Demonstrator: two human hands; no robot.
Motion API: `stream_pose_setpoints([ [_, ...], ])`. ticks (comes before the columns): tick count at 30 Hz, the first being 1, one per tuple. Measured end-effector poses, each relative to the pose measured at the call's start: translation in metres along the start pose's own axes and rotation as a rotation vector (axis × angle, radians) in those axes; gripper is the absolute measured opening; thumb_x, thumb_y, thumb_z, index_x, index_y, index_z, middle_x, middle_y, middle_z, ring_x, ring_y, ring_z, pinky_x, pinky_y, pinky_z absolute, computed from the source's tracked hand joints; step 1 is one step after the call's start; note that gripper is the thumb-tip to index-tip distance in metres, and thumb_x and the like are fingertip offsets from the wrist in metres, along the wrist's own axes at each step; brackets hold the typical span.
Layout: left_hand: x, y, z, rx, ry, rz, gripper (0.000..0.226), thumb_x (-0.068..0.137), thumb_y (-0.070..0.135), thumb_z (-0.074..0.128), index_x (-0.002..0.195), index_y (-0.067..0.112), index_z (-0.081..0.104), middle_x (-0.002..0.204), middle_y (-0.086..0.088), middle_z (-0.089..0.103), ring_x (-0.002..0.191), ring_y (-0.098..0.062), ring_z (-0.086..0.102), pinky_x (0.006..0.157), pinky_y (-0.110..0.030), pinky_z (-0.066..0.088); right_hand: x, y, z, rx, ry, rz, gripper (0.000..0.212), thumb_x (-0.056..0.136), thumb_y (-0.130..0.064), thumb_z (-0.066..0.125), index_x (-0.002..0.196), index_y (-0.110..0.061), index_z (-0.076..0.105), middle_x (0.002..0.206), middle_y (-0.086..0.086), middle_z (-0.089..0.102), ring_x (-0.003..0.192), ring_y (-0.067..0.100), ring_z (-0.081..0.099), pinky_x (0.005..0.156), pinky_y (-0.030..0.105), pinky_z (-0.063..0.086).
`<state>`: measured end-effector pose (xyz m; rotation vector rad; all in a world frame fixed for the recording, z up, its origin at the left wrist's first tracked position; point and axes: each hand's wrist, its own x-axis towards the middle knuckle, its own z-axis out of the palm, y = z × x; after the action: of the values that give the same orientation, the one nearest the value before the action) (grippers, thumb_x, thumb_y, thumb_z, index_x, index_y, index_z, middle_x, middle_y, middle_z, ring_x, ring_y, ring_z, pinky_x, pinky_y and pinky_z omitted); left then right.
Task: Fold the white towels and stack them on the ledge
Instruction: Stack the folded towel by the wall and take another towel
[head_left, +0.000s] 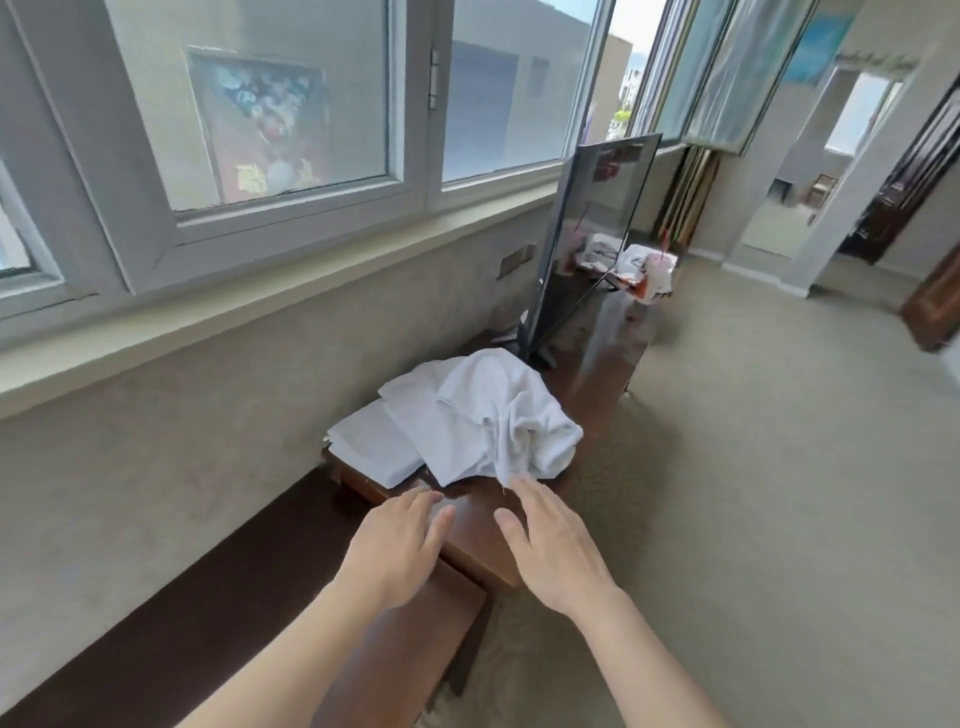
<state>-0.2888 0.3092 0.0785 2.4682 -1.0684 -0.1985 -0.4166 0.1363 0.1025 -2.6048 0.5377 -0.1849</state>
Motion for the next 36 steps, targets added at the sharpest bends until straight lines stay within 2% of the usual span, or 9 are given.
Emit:
stream_pose_setpoints([
  [4,0.069,0.006,0.014,0.008,-0.059,0.031,0.071,0.096,0.063,0.011,0.126,0.020,0.058,0.129,0.004,0.060,0.120,-0.018,0.055,0.099,-0.035,0.041,0.040,0.036,-0.009,-0.021,-0.028,0.100,0.061,0.104,-0.052,0.031,0.156,-0.019,0.028,0.164,-0.002,0.024,0.151,0.011,0.016,0.122,0.030,0.018],
  [7,0.111,0.010,0.024,0.018,-0.089,0.037,0.055,0.103,0.055,0.024,0.133,0.020,0.055,0.138,0.002,0.056,0.126,-0.020,0.052,0.102,-0.035,0.039,0.073,0.050,-0.012,-0.017,-0.039,0.127,0.058,0.104,-0.051,0.031,0.153,-0.019,0.033,0.160,-0.002,0.032,0.149,0.016,0.026,0.119,0.036,0.027],
  [12,0.180,0.006,0.036,0.042,-0.106,0.033,0.058,0.102,0.058,0.020,0.140,0.026,0.050,0.151,0.007,0.044,0.135,-0.017,0.043,0.108,-0.035,0.032,0.143,0.071,-0.010,0.005,-0.045,0.157,0.052,0.104,-0.051,0.030,0.149,-0.027,0.036,0.155,-0.009,0.038,0.142,0.018,0.037,0.108,0.036,0.038],
  [14,0.207,0.001,0.043,0.030,-0.095,-0.021,0.059,0.101,0.060,0.019,0.140,0.029,0.049,0.154,0.008,0.040,0.138,-0.017,0.040,0.109,-0.037,0.032,0.175,0.082,-0.006,0.007,-0.042,0.161,0.047,0.103,-0.051,0.031,0.143,-0.027,0.039,0.147,-0.009,0.046,0.131,0.019,0.048,0.098,0.035,0.043],
  [21,0.304,-0.020,0.059,0.009,-0.110,-0.275,0.063,0.100,0.063,0.021,0.151,0.029,0.031,0.165,0.002,0.019,0.150,-0.019,0.017,0.117,-0.044,0.028,0.290,0.128,0.004,-0.016,-0.076,0.100,0.049,0.103,-0.054,0.029,0.141,-0.025,0.040,0.145,-0.006,0.049,0.129,0.015,0.047,0.107,0.035,0.041],
  [28,0.383,-0.044,0.082,-0.004,-0.165,-0.560,0.072,0.098,0.067,0.022,0.157,0.026,0.016,0.161,0.003,0.028,0.143,-0.022,0.032,0.112,-0.048,0.030,0.402,0.183,0.022,-0.070,-0.161,0.136,0.054,0.104,-0.053,0.027,0.142,-0.018,0.039,0.143,0.002,0.043,0.124,0.027,0.046,0.102,0.044,0.041],
  [31,0.398,-0.043,0.093,0.083,-0.125,-0.655,0.071,0.096,0.070,0.023,0.150,0.024,0.031,0.141,0.003,0.053,0.126,-0.021,0.048,0.101,-0.044,0.030,0.431,0.194,0.038,0.049,-0.253,0.220,0.063,0.103,-0.056,0.027,0.153,-0.017,0.025,0.150,0.009,0.037,0.129,0.031,0.046,0.106,0.046,0.039],
  [33,0.402,-0.042,0.099,0.098,-0.084,-0.699,0.059,0.095,0.070,0.026,0.129,0.025,0.045,0.101,0.007,0.068,0.096,-0.016,0.057,0.091,-0.037,0.029,0.444,0.194,0.048,0.098,-0.249,0.269,0.067,0.102,-0.057,0.029,0.154,-0.016,0.023,0.147,0.013,0.041,0.129,0.034,0.045,0.107,0.046,0.038],
  [36,0.401,-0.046,0.101,0.010,-0.061,-0.747,0.048,0.092,0.073,0.033,0.105,0.028,0.046,0.070,0.007,0.064,0.074,-0.015,0.053,0.079,-0.033,0.035,0.458,0.190,0.057,0.132,-0.171,0.322,0.070,0.100,-0.058,0.036,0.153,-0.015,0.024,0.137,0.014,0.047,0.121,0.033,0.049,0.100,0.042,0.041],
])
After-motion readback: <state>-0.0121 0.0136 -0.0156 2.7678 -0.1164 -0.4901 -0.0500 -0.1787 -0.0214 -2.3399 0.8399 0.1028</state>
